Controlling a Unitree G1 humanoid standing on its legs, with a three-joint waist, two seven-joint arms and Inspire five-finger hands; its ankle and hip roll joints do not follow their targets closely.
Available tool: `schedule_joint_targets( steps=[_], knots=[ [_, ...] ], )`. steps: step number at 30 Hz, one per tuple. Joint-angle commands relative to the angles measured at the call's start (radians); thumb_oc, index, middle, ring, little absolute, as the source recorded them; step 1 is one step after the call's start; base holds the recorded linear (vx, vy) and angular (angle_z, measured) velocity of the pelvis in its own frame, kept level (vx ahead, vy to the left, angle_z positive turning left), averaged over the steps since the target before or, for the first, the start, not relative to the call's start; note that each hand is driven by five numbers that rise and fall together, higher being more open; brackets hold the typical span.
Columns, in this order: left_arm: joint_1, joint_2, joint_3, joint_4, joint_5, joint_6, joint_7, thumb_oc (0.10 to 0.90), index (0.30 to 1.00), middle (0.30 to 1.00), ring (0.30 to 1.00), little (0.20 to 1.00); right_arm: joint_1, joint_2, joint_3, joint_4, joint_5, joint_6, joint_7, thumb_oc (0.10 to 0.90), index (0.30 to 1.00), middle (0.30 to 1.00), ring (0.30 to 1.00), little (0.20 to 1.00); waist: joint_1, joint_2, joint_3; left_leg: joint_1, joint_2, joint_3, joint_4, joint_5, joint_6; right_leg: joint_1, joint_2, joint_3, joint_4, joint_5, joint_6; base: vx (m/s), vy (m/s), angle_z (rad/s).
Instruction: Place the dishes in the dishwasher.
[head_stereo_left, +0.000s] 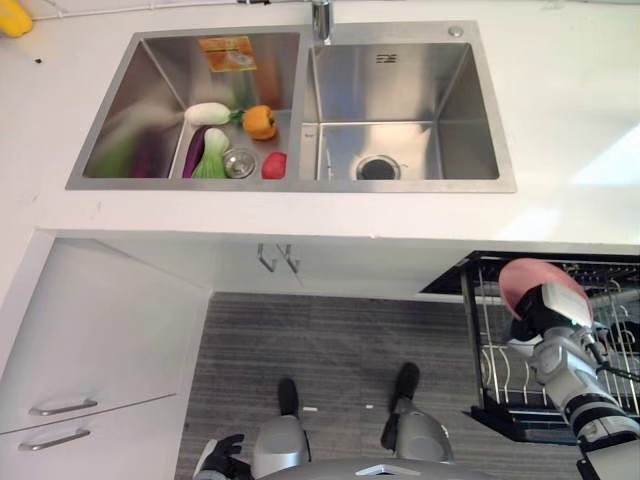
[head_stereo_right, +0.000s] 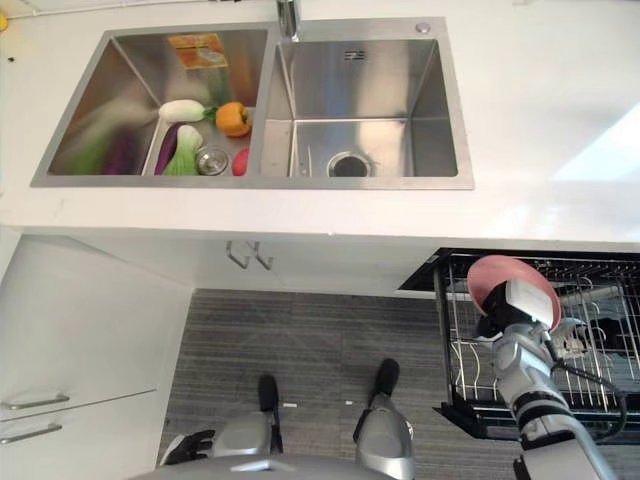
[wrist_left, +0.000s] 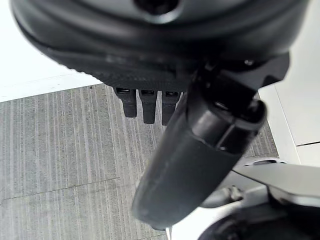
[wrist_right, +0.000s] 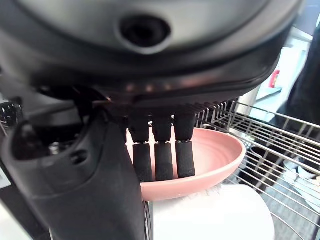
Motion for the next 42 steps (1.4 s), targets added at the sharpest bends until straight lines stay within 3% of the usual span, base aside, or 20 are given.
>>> schedule_joint_targets(
  steps=[1,7,8,9,10,16,23,31,35,36,37,38,39,42],
  knots=[
    [0.002,0.013,-0.07,0.044,0.006,0.012,0.013,0.8,0.9,0.9,0.9,0.9,0.014,-0.021,-0.059,-0.071,-0.018,0.009,-0.087,0.4,0.3,0.3,0.3,0.3,-0.006,-0.013,-0.056,0.018,0.0,0.015,0.128,-0.153,0.039,-0.045,-0.039,0.001,0.028,-0.074,0.054,0.02,0.058,-0.09],
    [0.028,0.005,-0.072,0.027,0.017,0.022,0.0,0.8,0.9,0.9,0.9,0.9,0.112,0.044,-0.127,-0.075,0.039,0.009,-0.109,0.4,0.3,0.3,0.3,0.3,-0.023,-0.019,-0.079,0.058,-0.001,0.035,0.136,-0.18,0.048,-0.025,-0.038,0.014,0.03,-0.073,0.054,0.01,0.044,-0.1],
    [0.029,0.005,-0.073,0.026,0.017,0.022,0.0,0.8,0.9,0.9,0.9,0.9,0.112,0.044,-0.127,-0.075,0.039,0.009,-0.109,0.435,0.352,0.352,0.352,0.352,-0.022,-0.019,-0.079,0.059,-0.001,0.036,0.136,-0.18,0.048,-0.025,-0.038,0.014,0.03,-0.073,0.054,0.01,0.032,-0.06],
    [0.029,0.005,-0.073,0.026,0.017,0.022,0.0,0.8,0.9,0.9,0.9,0.9,0.112,0.044,-0.127,-0.075,0.039,0.009,-0.109,0.435,0.352,0.352,0.352,0.352,-0.022,-0.019,-0.079,0.059,-0.001,0.036,0.136,-0.18,0.048,-0.025,-0.038,0.014,0.03,-0.073,0.054,0.01,0.044,-0.19],
    [0.036,0.01,-0.073,0.023,0.028,0.027,-0.012,0.8,0.9,0.9,0.9,0.9,0.109,0.055,-0.13,-0.054,0.089,0.0,-0.077,0.8,0.9,0.9,0.9,0.9,-0.027,-0.024,-0.092,0.079,-0.005,0.051,0.131,-0.19,0.053,-0.027,-0.037,0.025,0.03,-0.065,0.057,0.0,0.058,-0.19],
    [0.04,0.017,-0.073,0.019,0.046,0.03,-0.027,0.8,0.9,0.9,0.9,0.9,0.107,0.043,-0.127,-0.081,0.112,-0.018,-0.043,0.8,0.9,0.9,0.9,0.9,-0.032,-0.025,-0.103,0.105,-0.015,0.073,0.126,-0.201,0.06,-0.03,-0.039,0.046,0.032,-0.056,0.061,0.0,0.041,-0.2],
    [0.045,0.006,-0.059,0.022,0.043,0.034,-0.041,0.8,0.9,0.9,0.9,0.9,0.16,-0.003,-0.201,-0.254,0.122,-0.05,-0.04,0.8,0.9,0.9,0.9,0.9,-0.053,-0.022,-0.122,0.121,-0.02,0.078,0.148,-0.223,0.066,-0.022,-0.04,0.062,0.034,-0.055,0.061,0.0,0.02,-0.08],
    [0.032,-0.007,-0.037,0.036,0.046,0.044,-0.057,0.8,0.9,0.9,0.9,0.9,0.277,-0.036,-0.416,-0.488,0.152,-0.066,-0.086,0.8,0.9,0.9,0.9,0.9,-0.093,-0.015,-0.155,0.147,-0.018,0.1,0.146,-0.233,0.07,-0.027,-0.029,0.084,0.034,-0.055,0.062,0.0,0.004,-0.07],
    [0.017,-0.014,-0.035,0.044,0.035,0.049,-0.054,0.8,0.9,0.9,0.9,0.9,0.344,0.01,-0.576,-0.512,0.243,-0.075,-0.162,0.8,0.9,0.9,0.9,0.9,-0.125,-0.011,-0.164,0.158,-0.02,0.115,0.139,-0.237,0.073,-0.037,-0.02,0.101,0.035,-0.053,0.062,0.0,0.011,-0.09],
    [0.013,-0.018,-0.033,0.046,0.032,0.051,-0.052,0.8,0.9,0.9,0.9,0.9,0.36,0.021,-0.607,-0.492,0.261,-0.073,-0.176,0.591,0.587,0.587,0.587,0.587,-0.137,-0.01,-0.164,0.16,-0.022,0.12,0.135,-0.237,0.073,-0.039,-0.018,0.105,0.036,-0.052,0.063,0.0,0.014,-0.13],
    [0.012,-0.018,-0.035,0.046,0.032,0.051,-0.052,0.8,0.9,0.9,0.9,0.9,0.361,0.021,-0.609,-0.492,0.262,-0.074,-0.176,0.571,0.556,0.556,0.556,0.556,-0.135,-0.01,-0.164,0.161,-0.022,0.12,0.134,-0.236,0.073,-0.039,-0.018,0.105,0.036,-0.052,0.063,0.0,0.021,-0.2],
    [0.009,-0.022,-0.033,0.051,0.028,0.05,-0.052,0.8,0.9,0.9,0.9,0.9,0.393,0.039,-0.656,-0.423,0.295,-0.065,-0.2,0.428,0.342,0.342,0.342,0.342,-0.152,-0.009,-0.169,0.168,-0.026,0.129,0.123,-0.236,0.075,-0.046,-0.014,0.112,0.038,-0.05,0.065,0.01,0.013,-0.2],
    [0.009,-0.023,-0.035,0.05,0.027,0.05,-0.052,0.8,0.9,0.9,0.9,0.9,0.406,0.046,-0.674,-0.387,0.312,-0.06,-0.211,0.4,0.3,0.3,0.3,0.3,-0.157,-0.009,-0.171,0.171,-0.027,0.132,0.116,-0.235,0.076,-0.049,-0.013,0.115,0.039,-0.049,0.066,0.01,0.014,-0.13],
    [0.01,-0.028,-0.036,0.042,0.021,0.051,-0.051,0.8,0.9,0.9,0.9,0.9,0.45,0.089,-0.702,-0.298,0.358,-0.06,-0.233,0.4,0.3,0.3,0.3,0.3,-0.169,-0.008,-0.176,0.181,-0.033,0.138,0.093,-0.23,0.078,-0.054,-0.01,0.121,0.04,-0.047,0.07,0.02,-0.003,-0.12]
  ],
)
